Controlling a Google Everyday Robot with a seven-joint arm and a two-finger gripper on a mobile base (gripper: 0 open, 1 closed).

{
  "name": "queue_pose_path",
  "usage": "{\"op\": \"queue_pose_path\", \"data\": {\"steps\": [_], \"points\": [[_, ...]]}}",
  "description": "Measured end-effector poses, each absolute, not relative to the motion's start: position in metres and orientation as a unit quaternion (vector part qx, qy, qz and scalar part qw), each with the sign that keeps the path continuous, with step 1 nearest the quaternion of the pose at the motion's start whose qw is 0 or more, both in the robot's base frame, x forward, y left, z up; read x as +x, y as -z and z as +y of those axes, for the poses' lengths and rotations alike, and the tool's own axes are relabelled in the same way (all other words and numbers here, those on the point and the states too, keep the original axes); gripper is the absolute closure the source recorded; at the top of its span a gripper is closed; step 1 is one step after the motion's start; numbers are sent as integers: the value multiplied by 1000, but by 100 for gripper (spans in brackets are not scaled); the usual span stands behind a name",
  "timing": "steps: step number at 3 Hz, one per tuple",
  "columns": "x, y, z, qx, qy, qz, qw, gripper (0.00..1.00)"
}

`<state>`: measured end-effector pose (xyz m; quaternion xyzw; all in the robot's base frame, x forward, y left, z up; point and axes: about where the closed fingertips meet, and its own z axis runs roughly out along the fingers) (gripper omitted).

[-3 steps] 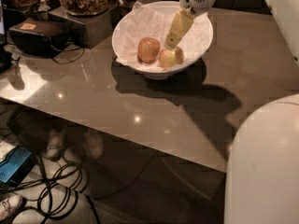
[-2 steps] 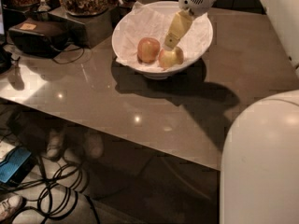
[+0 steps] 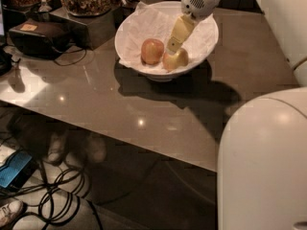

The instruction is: Pick apple from white bowl

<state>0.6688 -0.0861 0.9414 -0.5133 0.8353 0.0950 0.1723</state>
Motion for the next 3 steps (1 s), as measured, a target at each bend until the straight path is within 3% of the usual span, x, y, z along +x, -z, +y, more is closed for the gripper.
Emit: {"op": "queue_pose_path", "data": {"steps": [3], "points": [[677, -914, -90, -496, -84, 852, 144, 27]]}}
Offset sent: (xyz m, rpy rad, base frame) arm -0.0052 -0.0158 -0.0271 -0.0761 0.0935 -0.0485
